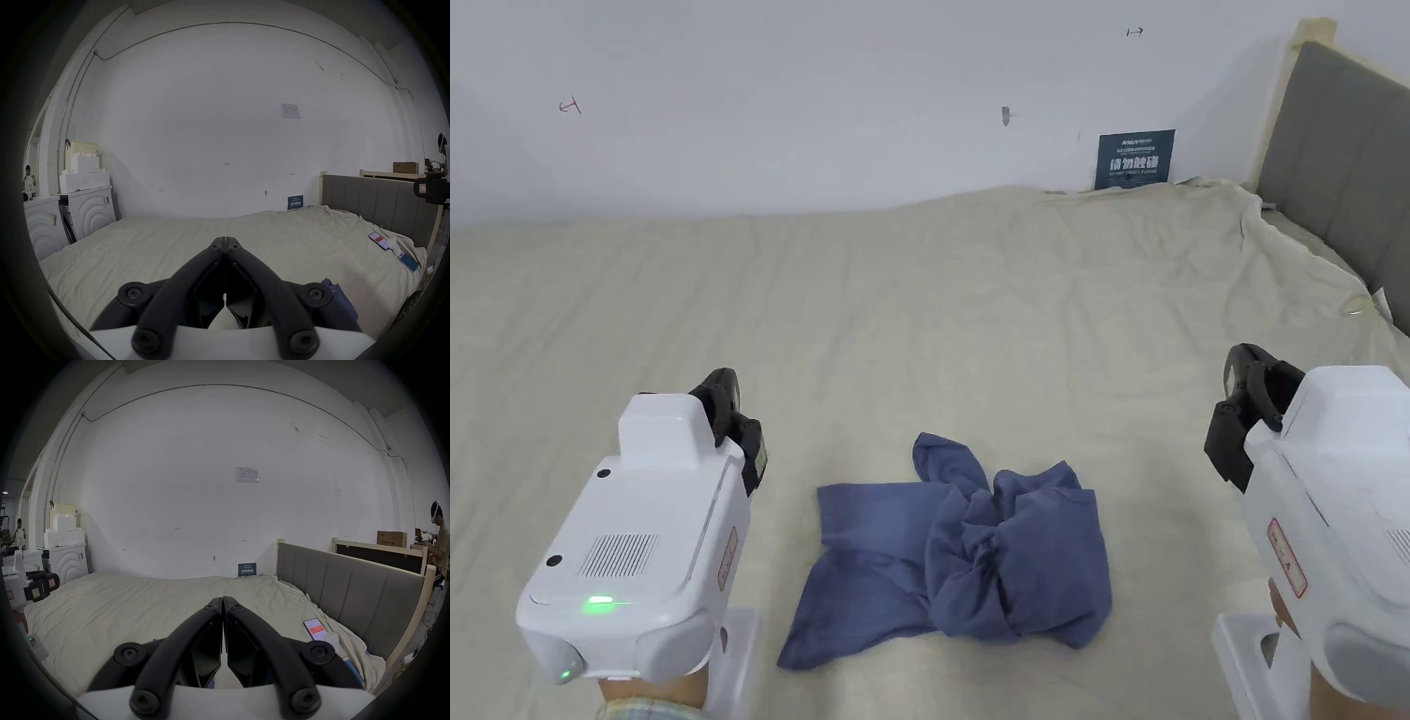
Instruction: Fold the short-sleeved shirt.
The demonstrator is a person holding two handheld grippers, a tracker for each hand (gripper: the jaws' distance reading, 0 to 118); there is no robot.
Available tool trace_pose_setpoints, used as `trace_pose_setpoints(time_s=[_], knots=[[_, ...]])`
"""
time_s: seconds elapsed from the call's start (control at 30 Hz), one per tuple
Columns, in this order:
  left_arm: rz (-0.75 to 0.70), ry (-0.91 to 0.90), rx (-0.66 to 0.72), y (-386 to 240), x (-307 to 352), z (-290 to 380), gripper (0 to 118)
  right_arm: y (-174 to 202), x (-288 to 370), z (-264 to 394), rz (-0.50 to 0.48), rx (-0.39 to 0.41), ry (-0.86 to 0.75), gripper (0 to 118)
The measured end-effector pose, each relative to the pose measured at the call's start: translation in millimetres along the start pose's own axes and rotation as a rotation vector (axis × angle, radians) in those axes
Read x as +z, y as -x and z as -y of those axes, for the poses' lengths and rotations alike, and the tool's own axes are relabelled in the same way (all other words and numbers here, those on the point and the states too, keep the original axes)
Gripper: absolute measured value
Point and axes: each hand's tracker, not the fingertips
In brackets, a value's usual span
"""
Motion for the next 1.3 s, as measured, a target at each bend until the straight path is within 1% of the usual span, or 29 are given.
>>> trace_pose_setpoints(time_s=[0.1, 0.2, 0.27, 0.37, 0.4, 0.43, 0.57, 0.8, 0.83, 0.87, 0.93, 0.97, 1.0, 1.03, 1.17, 1.2, 1.23, 1.27, 1.3], knots=[[0.007, 0.017, 0.005, 0.9, -2.7, 0.5, 0, 1.1, 0.2, 0.0, -0.001, 0.0, -0.001, 0], [0.007, 0.07, 0.01, 1.5, -9.6, 0.1, 0, 2.2, -0.3, 0.5, -0.002, 0.003, 0.0, 0], [0.017, 0.196, 0.023, 3.4, -21.4, -1.0, 0, -1.7, -6.0, 2.5, -0.004, 0.002, 0.002, 0], [0.053, 0.339, 0.096, 8.7, -37.9, 5.4, 0, -1.2, -8.1, 4.6, -0.005, 0.001, 0.007, 0], [0.062, 0.416, 0.106, 9.9, -44.9, 10.6, 0, -1.1, -8.7, 5.8, -0.006, -0.001, 0.009, 0], [0.063, 0.443, 0.109, 10.5, -48.5, 17.2, 0, -0.9, -9.5, 6.9, -0.007, -0.002, 0.012, 0], [0.103, 0.651, 0.14, 10.0, -64.6, 52.6, 0, -0.2, -12.7, 13.3, -0.011, -0.004, 0.032, 0], [0.096, 0.905, 0.207, 7.8, -77.3, 120.1, 0, -2.8, -21.1, 24.7, -0.021, -0.007, 0.075, 0], [0.1, 0.935, 0.207, 6.7, -77.4, 127.4, 6, -3.0, -21.8, 26.1, -0.022, -0.007, 0.079, 0], [0.081, 0.95, 0.206, 6.1, -78.8, 135.1, 15, -2.6, -22.9, 27.4, -0.021, -0.003, 0.086, 0], [0.068, 0.979, 0.208, 5.8, -82.3, 146.7, 58, -1.3, -24.8, 29.2, -0.022, 0.0, 0.096, 0], [0.056, 1.003, 0.205, 4.3, -81.4, 152.9, 76, -1.2, -25.8, 30.5, -0.022, 0.0, 0.101, 0], [0.051, 1.023, 0.202, 3.4, -83.4, 157.8, 90, -1.2, -26.5, 31.7, -0.023, -0.001, 0.106, 0], [0.051, 1.027, 0.203, 3.0, -84.8, 160.5, 92, 0.6, -27.0, 31.6, -0.023, -0.002, 0.11, 0], [0.035, 1.03, 0.209, 0.2, -87.7, 170.1, 91, 2.1, -29.8, 34.6, -0.023, 0.003, 0.127, 0], [0.038, 1.042, 0.21, -0.8, -89.8, 172.9, 89, 2.1, -30.5, 35.5, -0.023, 0.003, 0.131, 0], [0.046, 1.055, 0.212, -2.3, -88.8, 174.3, 83, 2.1, -31.0, 36.0, -0.023, 0.002, 0.134, 0], [0.052, 1.066, 0.209, -4.4, -90.0, 178.0, 71, 2.1, -31.6, 36.6, -0.024, 0.002, 0.137, 0], [0.06, 1.077, 0.205, -6.6, -90.8, 182.2, 56, 2.1, -31.9, 37.1, -0.024, 0.002, 0.14, 0]])
